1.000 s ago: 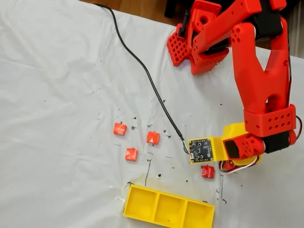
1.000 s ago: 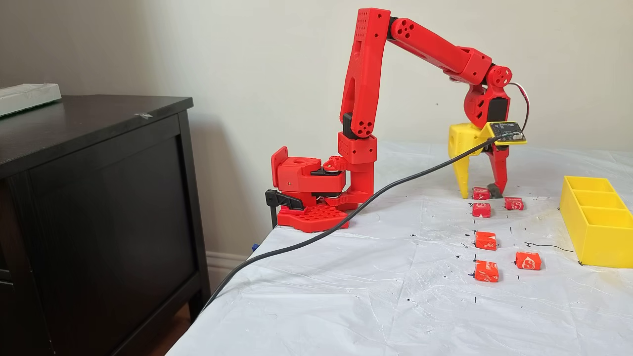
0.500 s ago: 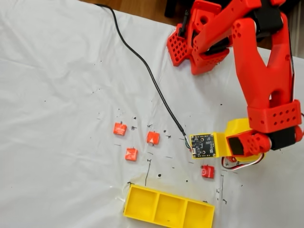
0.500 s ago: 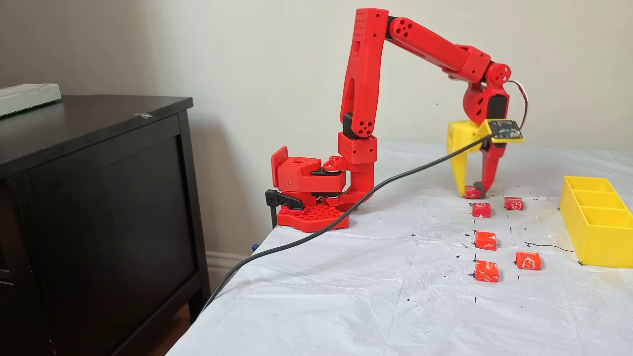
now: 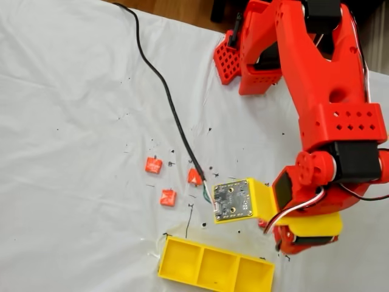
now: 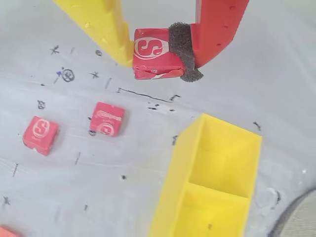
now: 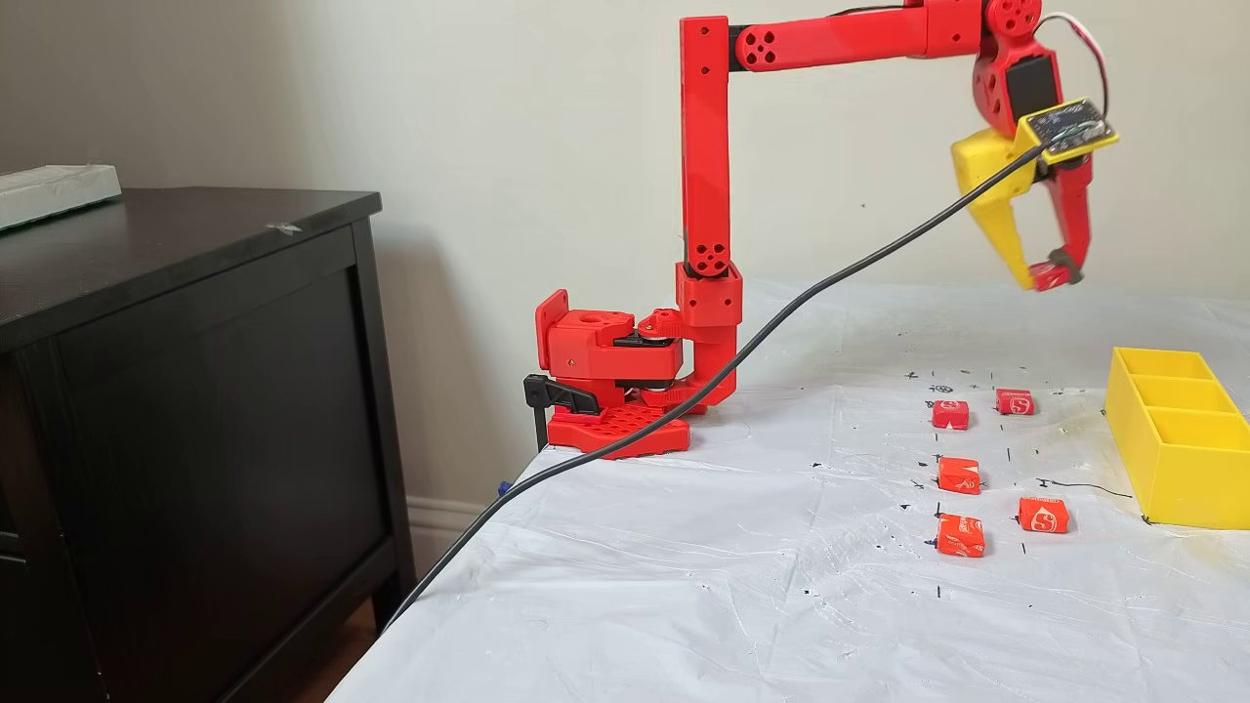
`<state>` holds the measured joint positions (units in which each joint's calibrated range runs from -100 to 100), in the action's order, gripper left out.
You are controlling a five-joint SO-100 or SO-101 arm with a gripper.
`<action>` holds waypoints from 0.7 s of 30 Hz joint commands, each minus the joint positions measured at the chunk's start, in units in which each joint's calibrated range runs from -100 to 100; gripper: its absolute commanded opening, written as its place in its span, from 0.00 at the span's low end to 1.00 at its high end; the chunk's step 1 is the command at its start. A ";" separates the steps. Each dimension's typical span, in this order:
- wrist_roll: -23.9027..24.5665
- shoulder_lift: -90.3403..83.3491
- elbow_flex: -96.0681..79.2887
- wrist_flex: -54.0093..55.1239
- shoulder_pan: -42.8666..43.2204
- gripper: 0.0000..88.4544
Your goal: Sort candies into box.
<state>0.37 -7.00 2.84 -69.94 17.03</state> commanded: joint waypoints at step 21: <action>-1.51 9.38 9.31 17.09 -3.26 0.00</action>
<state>-0.90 2.76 4.86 -54.63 14.10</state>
